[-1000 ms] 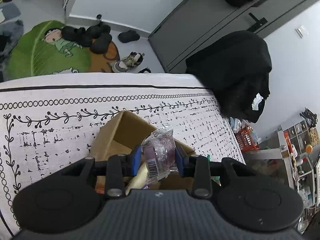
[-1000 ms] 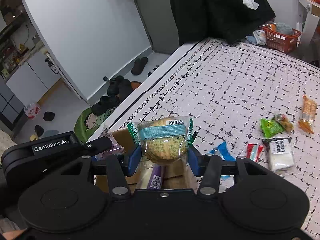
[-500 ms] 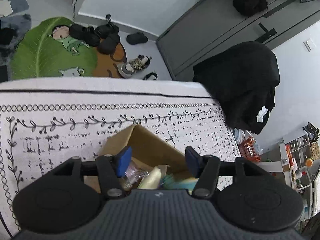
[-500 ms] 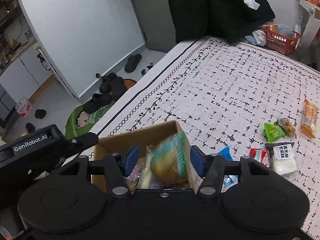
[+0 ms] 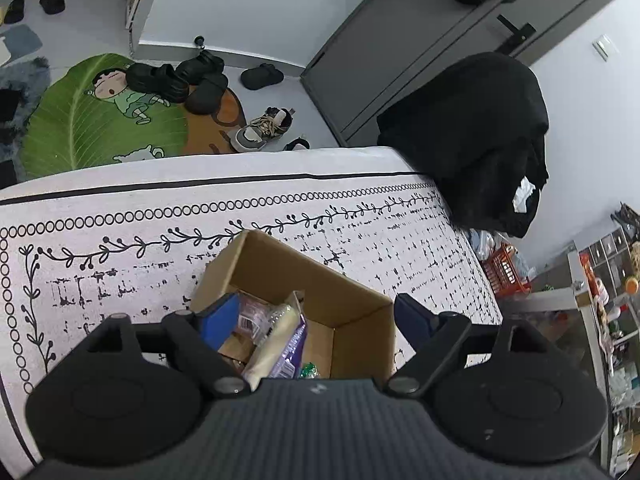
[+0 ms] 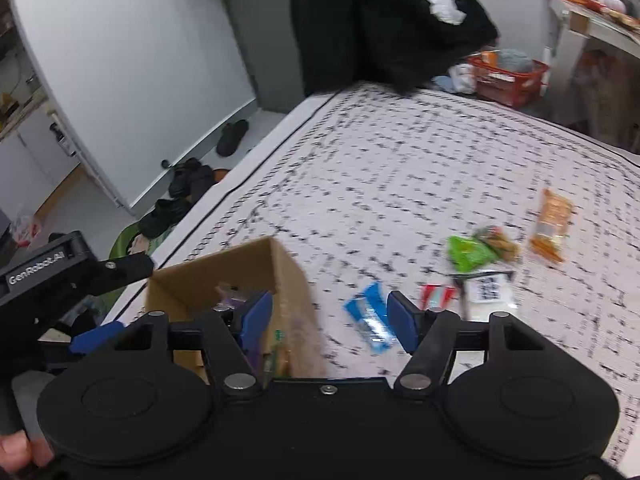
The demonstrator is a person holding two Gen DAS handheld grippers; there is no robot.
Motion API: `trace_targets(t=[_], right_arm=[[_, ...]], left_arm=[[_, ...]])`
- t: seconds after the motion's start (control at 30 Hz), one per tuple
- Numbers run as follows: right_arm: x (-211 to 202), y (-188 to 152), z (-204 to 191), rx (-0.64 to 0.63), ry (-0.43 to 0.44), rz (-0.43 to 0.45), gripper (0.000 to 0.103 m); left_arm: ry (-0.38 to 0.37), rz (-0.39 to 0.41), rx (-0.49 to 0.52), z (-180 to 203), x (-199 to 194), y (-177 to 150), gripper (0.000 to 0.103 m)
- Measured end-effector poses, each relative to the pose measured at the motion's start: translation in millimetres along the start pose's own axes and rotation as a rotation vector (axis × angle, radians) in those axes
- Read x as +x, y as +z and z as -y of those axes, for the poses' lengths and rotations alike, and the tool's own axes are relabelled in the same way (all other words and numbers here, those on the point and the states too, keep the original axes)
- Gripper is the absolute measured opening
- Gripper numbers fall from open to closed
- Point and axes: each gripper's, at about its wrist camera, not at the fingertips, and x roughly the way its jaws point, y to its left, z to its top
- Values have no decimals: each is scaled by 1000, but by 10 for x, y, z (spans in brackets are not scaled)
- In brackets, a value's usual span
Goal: Organize snacks
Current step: 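Open both grippers to drop the packets into the box, then grasp the white black-text packet with the left gripper while the right grasps the orange wafer roll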
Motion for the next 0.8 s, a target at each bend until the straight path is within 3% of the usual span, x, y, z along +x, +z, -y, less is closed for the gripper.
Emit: trace_targets(t=[0.13,0.47,0.8], right_arm=[[-105,-16,219,23,-24,15,69],[-285,-81,757,99,-69,46,82],[-340,-154,1273,195,-61,77,86]], left_arm=[[-2,-1,38,111,-26,-68,90],[-2,-17,158,449,4,-318,93],[-18,-35,293,795,41,-601,93]])
